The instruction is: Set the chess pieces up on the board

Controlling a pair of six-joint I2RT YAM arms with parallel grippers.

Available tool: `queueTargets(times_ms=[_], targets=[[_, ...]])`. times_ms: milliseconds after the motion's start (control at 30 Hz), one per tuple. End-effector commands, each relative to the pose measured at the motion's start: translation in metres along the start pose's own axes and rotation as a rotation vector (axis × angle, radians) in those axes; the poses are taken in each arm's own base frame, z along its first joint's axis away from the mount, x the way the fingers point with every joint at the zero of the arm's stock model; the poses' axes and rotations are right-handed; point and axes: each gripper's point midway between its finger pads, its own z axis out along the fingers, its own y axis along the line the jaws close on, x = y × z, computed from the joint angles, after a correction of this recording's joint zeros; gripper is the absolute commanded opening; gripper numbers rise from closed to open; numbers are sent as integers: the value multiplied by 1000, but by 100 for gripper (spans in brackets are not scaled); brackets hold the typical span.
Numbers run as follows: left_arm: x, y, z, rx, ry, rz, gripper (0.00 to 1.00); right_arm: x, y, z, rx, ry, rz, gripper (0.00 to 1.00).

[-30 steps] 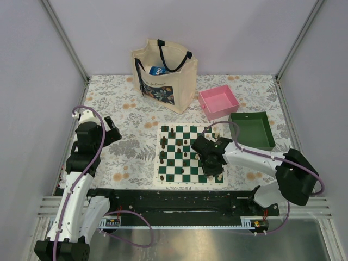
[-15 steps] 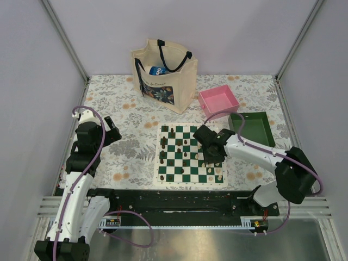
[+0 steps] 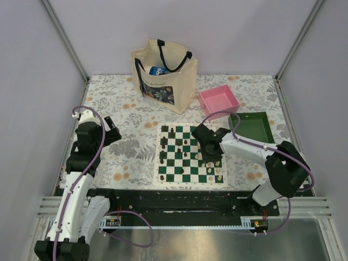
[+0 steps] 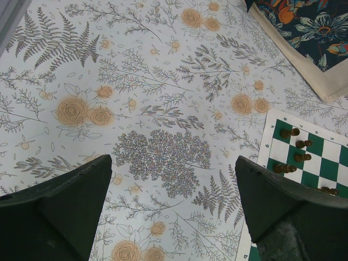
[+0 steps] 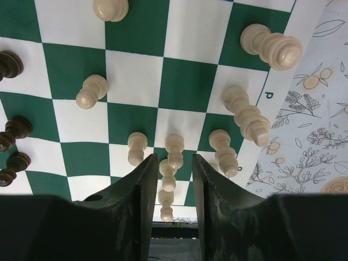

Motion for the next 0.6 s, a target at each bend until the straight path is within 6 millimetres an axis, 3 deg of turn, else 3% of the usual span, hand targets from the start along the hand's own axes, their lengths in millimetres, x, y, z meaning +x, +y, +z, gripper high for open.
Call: queueTargets(times_ms=[0,567], targets=[[-16,-4,0,11,-52,-15,99,-10,6,2,-20,-16,10,40],[-15,-5,1,16,-44,-14,99,8,3,15,-27,27,37,39]])
